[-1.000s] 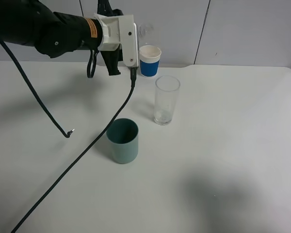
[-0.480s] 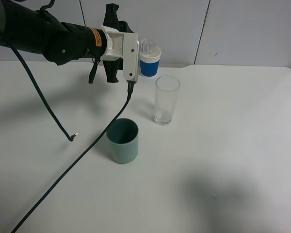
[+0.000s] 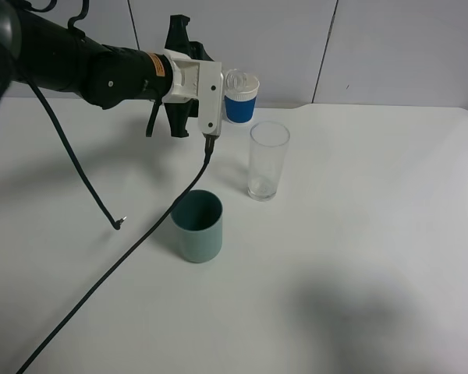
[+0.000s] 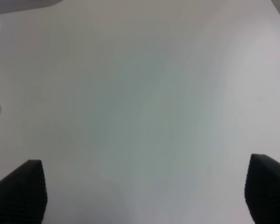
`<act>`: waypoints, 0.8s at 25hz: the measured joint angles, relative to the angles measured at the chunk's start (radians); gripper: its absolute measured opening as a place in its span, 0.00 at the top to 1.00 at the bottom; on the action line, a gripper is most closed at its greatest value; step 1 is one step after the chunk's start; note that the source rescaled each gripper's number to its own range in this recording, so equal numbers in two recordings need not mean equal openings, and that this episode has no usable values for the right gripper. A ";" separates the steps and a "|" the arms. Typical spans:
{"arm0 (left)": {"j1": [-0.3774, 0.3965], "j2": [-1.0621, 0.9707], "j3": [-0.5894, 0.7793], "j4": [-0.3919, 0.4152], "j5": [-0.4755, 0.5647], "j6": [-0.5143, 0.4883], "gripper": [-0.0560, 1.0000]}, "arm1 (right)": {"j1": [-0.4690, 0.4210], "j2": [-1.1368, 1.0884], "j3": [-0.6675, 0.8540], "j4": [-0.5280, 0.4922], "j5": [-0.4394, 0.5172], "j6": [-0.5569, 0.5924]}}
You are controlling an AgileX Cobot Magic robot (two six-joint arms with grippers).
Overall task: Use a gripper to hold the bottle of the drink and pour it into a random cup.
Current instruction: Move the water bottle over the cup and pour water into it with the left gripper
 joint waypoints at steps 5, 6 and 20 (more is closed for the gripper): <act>0.006 0.006 0.000 0.167 -0.007 -0.192 0.92 | 0.000 0.000 0.000 0.000 0.000 0.000; 0.010 0.006 0.000 0.206 -0.010 -0.237 0.92 | 0.000 0.000 0.000 0.000 0.000 0.000; 0.029 0.006 0.000 0.870 0.059 -0.945 0.92 | 0.000 0.000 0.000 0.000 0.000 0.000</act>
